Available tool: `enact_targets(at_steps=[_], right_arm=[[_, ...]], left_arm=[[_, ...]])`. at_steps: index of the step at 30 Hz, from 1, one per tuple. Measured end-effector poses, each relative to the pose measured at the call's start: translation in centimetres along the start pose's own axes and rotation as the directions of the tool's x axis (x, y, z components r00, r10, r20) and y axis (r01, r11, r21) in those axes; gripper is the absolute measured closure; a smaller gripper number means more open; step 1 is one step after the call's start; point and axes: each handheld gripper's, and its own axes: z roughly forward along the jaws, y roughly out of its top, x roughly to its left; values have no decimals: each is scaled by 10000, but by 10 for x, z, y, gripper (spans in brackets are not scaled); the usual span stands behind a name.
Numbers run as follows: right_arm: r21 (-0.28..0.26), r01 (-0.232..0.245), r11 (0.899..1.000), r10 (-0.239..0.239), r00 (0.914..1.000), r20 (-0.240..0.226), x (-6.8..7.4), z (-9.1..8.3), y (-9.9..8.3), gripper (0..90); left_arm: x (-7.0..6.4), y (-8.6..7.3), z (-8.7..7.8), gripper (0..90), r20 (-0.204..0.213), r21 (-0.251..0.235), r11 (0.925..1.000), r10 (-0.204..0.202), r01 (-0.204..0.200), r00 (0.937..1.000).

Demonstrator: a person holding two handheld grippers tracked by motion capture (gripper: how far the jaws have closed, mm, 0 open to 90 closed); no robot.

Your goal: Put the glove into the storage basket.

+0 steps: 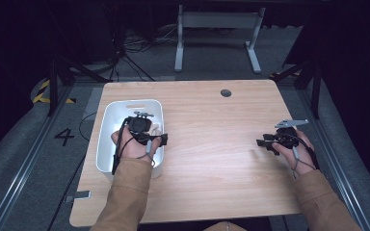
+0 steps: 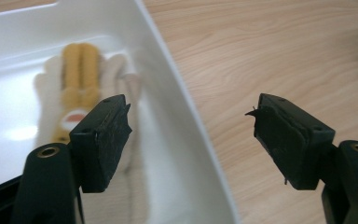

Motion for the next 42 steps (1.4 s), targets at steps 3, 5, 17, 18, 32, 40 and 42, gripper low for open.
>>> enact_targets(at_steps=[3, 5, 17, 18, 32, 40, 42], right_arm=[[-106, -53, 9999, 51, 9998, -187, 0, -1, 0, 540], [-167, -20, 9999, 14, 9994, -342, 1, -2, 0, 540], [-423, 574, 9975, -614, 9930, -1009, 12, 3, 6, 529], [-445, 580, 9973, -625, 9922, -1077, 12, 3, 6, 528], [-266, 580, 9980, -607, 9916, -1142, 10, 7, 1, 525], [-148, 605, 9981, -618, 9919, -1111, 10, 9, 0, 524], [-124, 630, 9979, -640, 9920, -1085, 10, 11, 0, 523]], left_arm=[[-8, -3, 2, 273, 503, -250, 9988, 437, -424, 9978], [-14, -6, 6, 279, 964, -384, 9961, 830, -796, 9919], [-54, -26, 48, 286, 3695, -896, 9583, 2848, -2712, 8845], [-57, -29, 51, 287, 3764, -896, 9566, 2904, -2774, 8798], [-78, -52, 86, 279, 4519, -262, 9080, 3838, -4181, 8053], [-80, -67, 108, 269, 4565, 153, 8871, 4043, -4614, 7925], [-81, -70, 112, 264, 4539, 248, 8784, 4155, -4773, 7883]])
